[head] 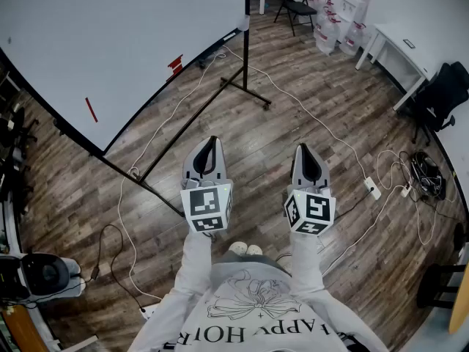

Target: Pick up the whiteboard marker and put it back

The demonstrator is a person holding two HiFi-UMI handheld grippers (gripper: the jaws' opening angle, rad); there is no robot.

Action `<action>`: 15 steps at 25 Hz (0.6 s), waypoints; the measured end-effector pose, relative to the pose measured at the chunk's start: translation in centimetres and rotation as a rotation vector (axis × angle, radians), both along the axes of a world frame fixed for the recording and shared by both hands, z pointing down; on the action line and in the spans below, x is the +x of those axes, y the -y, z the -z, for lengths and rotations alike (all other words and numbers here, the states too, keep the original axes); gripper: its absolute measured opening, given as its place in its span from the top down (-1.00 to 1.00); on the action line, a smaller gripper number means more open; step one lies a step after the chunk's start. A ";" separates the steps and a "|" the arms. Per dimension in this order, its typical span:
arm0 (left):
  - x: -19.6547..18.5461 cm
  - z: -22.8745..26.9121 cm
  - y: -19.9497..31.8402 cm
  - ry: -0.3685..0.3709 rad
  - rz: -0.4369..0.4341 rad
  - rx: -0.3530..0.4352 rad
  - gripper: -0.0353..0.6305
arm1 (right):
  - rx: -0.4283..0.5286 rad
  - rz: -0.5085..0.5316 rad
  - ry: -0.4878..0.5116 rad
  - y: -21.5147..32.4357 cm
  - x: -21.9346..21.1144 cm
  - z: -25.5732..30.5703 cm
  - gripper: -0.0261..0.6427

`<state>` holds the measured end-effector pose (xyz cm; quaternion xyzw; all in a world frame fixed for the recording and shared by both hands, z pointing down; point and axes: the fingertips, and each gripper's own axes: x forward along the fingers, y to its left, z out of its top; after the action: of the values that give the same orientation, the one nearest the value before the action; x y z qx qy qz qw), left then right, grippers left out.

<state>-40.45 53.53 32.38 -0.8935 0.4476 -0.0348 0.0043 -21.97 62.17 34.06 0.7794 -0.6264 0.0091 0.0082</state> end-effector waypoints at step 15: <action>0.6 -0.1 -0.1 0.008 0.014 -0.002 0.88 | 0.012 0.004 0.007 0.0 0.8 -0.1 0.90</action>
<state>-39.88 53.59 32.45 -0.8903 0.4537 -0.0388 0.0048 -21.19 62.18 34.15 0.7782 -0.6280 0.0080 0.0015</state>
